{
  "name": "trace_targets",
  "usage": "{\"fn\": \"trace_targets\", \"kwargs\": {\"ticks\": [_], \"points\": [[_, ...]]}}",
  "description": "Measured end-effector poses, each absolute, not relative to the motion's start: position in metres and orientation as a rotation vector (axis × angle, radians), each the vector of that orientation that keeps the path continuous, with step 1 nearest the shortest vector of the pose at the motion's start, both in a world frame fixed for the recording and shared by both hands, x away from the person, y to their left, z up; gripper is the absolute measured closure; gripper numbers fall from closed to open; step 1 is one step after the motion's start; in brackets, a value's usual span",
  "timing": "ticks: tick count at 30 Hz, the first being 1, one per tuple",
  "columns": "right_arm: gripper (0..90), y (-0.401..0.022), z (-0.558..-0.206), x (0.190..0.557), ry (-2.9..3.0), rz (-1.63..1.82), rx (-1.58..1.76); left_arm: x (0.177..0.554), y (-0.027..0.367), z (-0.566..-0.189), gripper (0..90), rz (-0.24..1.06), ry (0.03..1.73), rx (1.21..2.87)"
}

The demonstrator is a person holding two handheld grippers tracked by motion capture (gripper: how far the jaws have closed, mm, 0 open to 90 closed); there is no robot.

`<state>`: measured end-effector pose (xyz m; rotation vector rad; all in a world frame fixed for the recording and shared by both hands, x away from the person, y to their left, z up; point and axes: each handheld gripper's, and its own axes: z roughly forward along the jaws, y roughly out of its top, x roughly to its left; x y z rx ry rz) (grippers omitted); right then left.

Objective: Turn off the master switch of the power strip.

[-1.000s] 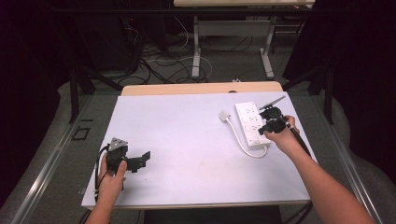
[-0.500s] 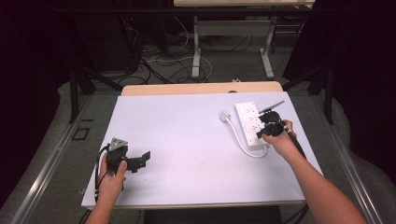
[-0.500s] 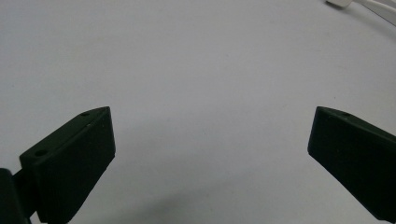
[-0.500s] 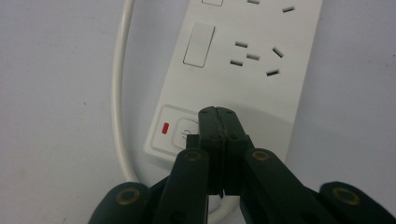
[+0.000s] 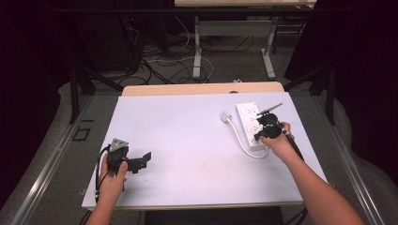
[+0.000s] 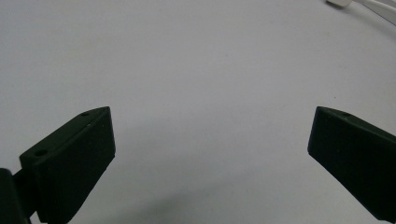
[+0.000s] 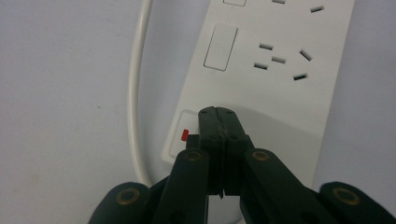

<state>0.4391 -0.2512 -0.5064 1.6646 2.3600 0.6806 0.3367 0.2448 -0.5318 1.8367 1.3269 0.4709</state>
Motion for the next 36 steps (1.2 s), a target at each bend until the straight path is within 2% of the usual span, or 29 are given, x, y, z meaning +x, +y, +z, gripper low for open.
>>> {"fn": "trace_targets", "kwargs": {"ticks": [36], "points": [[90.0, -0.239, -0.512, 0.432, 2.371, 0.615, 1.543, 0.336, 0.245, -0.531, 0.7, 0.469, 1.328, 1.842]]}}
